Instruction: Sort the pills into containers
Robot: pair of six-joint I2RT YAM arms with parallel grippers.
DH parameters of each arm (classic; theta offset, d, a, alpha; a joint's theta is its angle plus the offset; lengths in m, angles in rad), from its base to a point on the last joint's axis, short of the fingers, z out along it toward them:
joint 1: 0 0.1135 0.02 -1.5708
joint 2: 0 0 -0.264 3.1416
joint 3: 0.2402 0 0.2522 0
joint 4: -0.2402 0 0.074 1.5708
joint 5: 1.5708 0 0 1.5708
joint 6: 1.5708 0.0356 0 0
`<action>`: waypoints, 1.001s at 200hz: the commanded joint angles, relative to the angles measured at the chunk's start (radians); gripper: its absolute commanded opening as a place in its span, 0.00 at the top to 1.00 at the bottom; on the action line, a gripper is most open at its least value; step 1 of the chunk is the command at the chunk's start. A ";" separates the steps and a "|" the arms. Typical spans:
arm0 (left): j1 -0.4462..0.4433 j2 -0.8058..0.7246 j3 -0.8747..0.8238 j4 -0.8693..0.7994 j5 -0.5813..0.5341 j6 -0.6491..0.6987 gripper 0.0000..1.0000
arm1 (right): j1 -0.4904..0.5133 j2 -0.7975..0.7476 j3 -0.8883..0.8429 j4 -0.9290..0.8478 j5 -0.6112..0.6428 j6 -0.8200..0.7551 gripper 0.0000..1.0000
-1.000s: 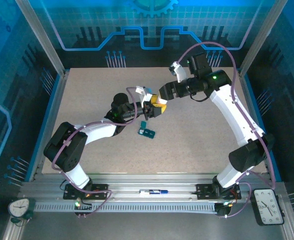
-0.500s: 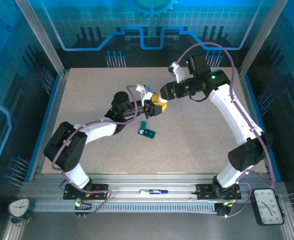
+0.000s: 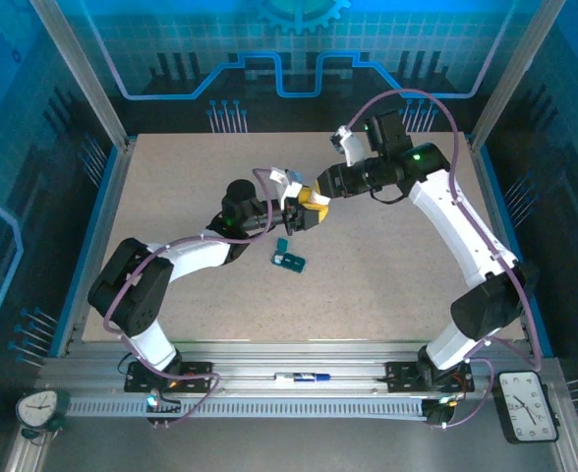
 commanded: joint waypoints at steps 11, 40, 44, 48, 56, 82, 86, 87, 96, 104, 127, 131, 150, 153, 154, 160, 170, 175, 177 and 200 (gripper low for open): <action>-0.012 -0.018 0.064 0.056 -0.092 0.039 1.00 | 0.043 -0.053 -0.091 0.037 0.129 0.140 0.65; -0.067 -0.046 0.049 0.027 -0.261 0.187 1.00 | 0.070 -0.090 -0.161 0.094 0.205 0.231 0.66; -0.076 -0.049 0.047 0.023 -0.286 0.207 1.00 | 0.073 -0.094 -0.168 0.099 0.215 0.241 0.66; -0.084 -0.051 0.045 0.022 -0.309 0.226 1.00 | 0.077 -0.096 -0.173 0.103 0.227 0.249 0.66; -0.098 -0.054 0.040 0.028 -0.351 0.255 1.00 | 0.084 -0.103 -0.185 0.112 0.241 0.263 0.65; -0.127 -0.048 0.023 0.077 -0.444 0.286 1.00 | 0.089 -0.117 -0.214 0.135 0.259 0.296 0.65; -0.129 -0.047 0.022 0.084 -0.455 0.287 1.00 | 0.090 -0.118 -0.218 0.137 0.261 0.298 0.64; -0.129 -0.046 0.022 0.085 -0.456 0.288 1.00 | 0.091 -0.118 -0.219 0.137 0.261 0.299 0.64; -0.131 -0.039 0.019 0.095 -0.466 0.284 1.00 | 0.090 -0.120 -0.220 0.140 0.263 0.301 0.64; -0.132 -0.034 0.022 0.099 -0.468 0.276 1.00 | 0.088 -0.120 -0.219 0.140 0.264 0.300 0.62; -0.130 -0.017 0.027 0.099 -0.462 0.248 1.00 | 0.072 -0.122 -0.198 0.131 0.250 0.297 0.55; -0.130 -0.013 0.027 0.098 -0.458 0.243 1.00 | 0.065 -0.125 -0.194 0.131 0.243 0.295 0.53; -0.107 0.002 0.030 0.098 -0.412 0.190 1.00 | 0.027 -0.150 -0.173 0.125 0.199 0.276 0.42; -0.104 0.004 0.030 0.100 -0.401 0.180 1.00 | 0.020 -0.154 -0.170 0.123 0.191 0.271 0.41; -0.101 0.005 0.030 0.101 -0.399 0.176 1.00 | 0.018 -0.156 -0.169 0.122 0.188 0.270 0.40; -0.090 0.009 0.030 0.106 -0.378 0.155 1.00 | 0.004 -0.164 -0.162 0.117 0.168 0.259 0.37; -0.072 0.011 0.029 0.115 -0.336 0.121 1.00 | -0.015 -0.179 -0.156 0.113 0.126 0.232 0.32; -0.063 0.011 0.029 0.120 -0.318 0.105 1.00 | -0.021 -0.190 -0.159 0.121 0.105 0.218 0.30; -0.060 0.011 0.029 0.122 -0.308 0.100 1.00 | -0.024 -0.192 -0.160 0.123 0.097 0.212 0.29; -0.016 0.006 0.040 0.125 -0.178 0.025 1.00 | -0.053 -0.226 -0.171 0.158 0.011 0.145 0.22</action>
